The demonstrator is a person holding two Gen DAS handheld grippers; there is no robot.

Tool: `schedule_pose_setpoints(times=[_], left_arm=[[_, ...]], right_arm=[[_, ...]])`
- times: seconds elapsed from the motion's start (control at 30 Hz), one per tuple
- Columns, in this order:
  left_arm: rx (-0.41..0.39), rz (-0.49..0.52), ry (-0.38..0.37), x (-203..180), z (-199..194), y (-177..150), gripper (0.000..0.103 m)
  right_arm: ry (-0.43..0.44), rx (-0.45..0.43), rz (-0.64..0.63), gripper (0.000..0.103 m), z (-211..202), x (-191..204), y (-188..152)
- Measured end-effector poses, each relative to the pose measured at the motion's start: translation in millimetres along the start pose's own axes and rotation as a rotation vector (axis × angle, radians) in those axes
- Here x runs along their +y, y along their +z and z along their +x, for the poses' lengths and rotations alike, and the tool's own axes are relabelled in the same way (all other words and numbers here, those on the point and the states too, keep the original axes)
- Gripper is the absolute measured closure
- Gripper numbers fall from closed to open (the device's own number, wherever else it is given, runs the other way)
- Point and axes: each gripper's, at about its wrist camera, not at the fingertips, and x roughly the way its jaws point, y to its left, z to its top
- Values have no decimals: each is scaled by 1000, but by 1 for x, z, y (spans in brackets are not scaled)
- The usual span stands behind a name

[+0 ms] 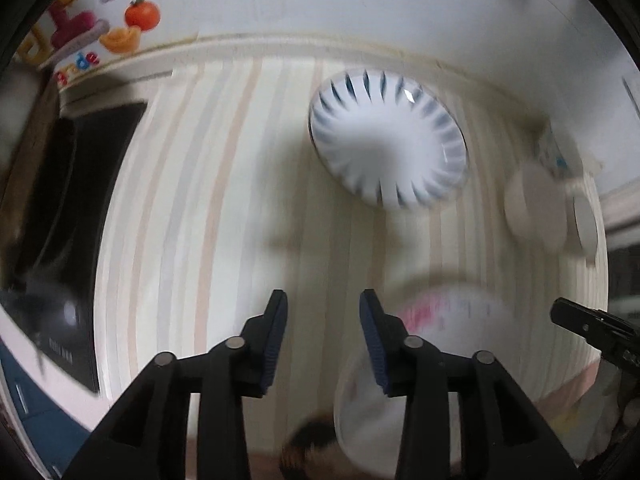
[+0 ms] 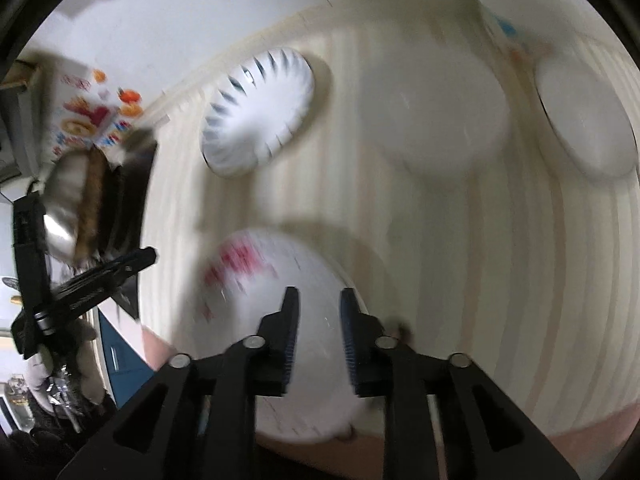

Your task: Organize plates and bowls

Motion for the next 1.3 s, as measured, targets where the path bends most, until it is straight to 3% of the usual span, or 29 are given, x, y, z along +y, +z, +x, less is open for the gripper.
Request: schedule_pose_setpoints(times=[0.03, 0.2, 0.3, 0.5, 0.67, 0.7, 0.8, 0.83, 1.3], left_arm=[[1, -6, 3, 2, 2, 12, 66], [25, -61, -18, 20, 40, 79, 66], [51, -56, -22, 22, 64, 105, 66], [129, -23, -28, 16, 106, 133, 66], [151, 0, -71, 9, 118, 140, 67], [152, 8, -84, 6, 119, 141, 73], [145, 22, -83, 2, 117, 140, 78], [142, 25, -79, 1, 117, 138, 78], [97, 85, -41, -34, 92, 121, 79]], right_arm=[[1, -22, -7, 67, -1, 6, 15], [-15, -76, -5, 66, 21, 27, 91], [-28, -62, 14, 66, 50, 30, 133], [-91, -6, 7, 66, 94, 29, 180], [-118, 29, 2, 66, 116, 29, 199], [-128, 36, 0, 67, 120, 28, 201], [-135, 57, -9, 85, 131, 26, 202], [-146, 57, -14, 86, 133, 26, 201], [-131, 9, -49, 87, 111, 31, 184]])
